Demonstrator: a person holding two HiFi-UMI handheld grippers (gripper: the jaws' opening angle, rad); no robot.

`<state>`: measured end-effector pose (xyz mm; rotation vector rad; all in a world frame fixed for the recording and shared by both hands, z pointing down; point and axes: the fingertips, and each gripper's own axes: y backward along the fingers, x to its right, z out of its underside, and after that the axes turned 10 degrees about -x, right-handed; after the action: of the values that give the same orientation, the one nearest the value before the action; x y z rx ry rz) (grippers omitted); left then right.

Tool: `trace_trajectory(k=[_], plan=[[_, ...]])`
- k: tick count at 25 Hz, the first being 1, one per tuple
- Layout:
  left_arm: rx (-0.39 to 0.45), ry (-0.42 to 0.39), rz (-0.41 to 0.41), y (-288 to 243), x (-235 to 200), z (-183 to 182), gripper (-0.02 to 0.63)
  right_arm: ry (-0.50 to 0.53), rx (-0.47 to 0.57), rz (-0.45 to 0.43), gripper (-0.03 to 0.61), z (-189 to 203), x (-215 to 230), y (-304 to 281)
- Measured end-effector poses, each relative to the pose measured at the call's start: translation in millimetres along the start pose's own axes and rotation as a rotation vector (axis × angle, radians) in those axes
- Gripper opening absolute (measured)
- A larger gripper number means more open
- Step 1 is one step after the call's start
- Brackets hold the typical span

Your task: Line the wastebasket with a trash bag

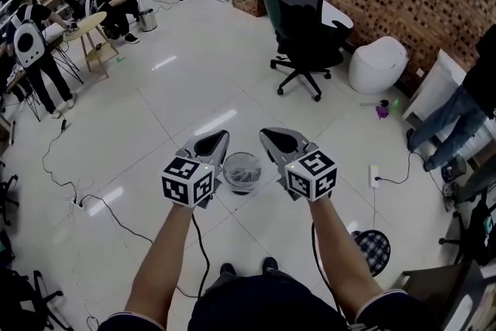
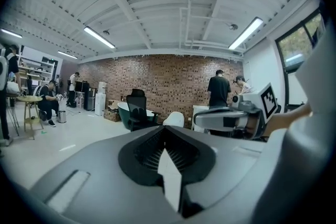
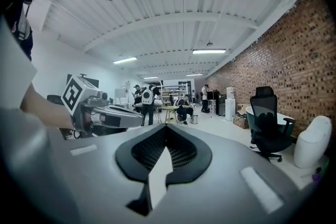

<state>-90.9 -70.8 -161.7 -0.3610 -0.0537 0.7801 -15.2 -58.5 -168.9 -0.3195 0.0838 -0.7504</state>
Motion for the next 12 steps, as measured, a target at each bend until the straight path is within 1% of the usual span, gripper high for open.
trace_trajectory(k=[6,12], plan=[[0.037,-0.011,0.014,16.7,10.3,-9.7,0.011,0.009,0.017,-0.017,0.0,-10.4,-17.8,8.9],[0.043,-0.003,0.022,22.9,19.6,-5.4,0.011,0.023,0.021,-0.025,0.0,-12.5,-29.4,9.3]])
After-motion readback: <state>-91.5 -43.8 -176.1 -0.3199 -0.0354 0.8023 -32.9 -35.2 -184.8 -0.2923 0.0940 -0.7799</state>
